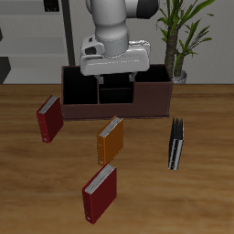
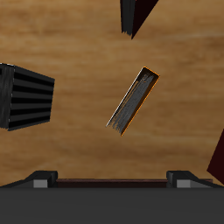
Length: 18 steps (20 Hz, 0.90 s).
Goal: Place the right red book into the back desk caddy's right compartment
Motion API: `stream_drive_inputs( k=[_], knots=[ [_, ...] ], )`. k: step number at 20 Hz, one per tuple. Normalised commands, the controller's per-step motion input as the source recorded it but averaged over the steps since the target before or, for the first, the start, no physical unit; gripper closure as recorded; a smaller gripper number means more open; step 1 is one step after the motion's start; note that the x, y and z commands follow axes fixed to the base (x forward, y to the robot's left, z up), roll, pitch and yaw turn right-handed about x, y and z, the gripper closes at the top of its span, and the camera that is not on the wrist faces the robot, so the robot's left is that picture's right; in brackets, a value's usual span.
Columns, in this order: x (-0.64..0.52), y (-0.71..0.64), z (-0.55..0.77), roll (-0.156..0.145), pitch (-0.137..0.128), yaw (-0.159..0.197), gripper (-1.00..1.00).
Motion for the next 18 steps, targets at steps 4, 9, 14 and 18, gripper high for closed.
stream_drive_inputs(
  k=[4, 9, 14, 18],
  knots=[
    [-0.12, -0.49, -0.07, -0.054, -0.027, 0.017, -1.0],
    [-0.16, -0.6, -0.13, -0.051, -0.007, -0.012, -1.0],
    [-0.16, -0.47, -0.03, -0.035, -0.024, -0.042, -1.0],
    [-0.21, -0.45, -0.09, -0.026, -0.033, -0.018, -1.0]
  ],
)
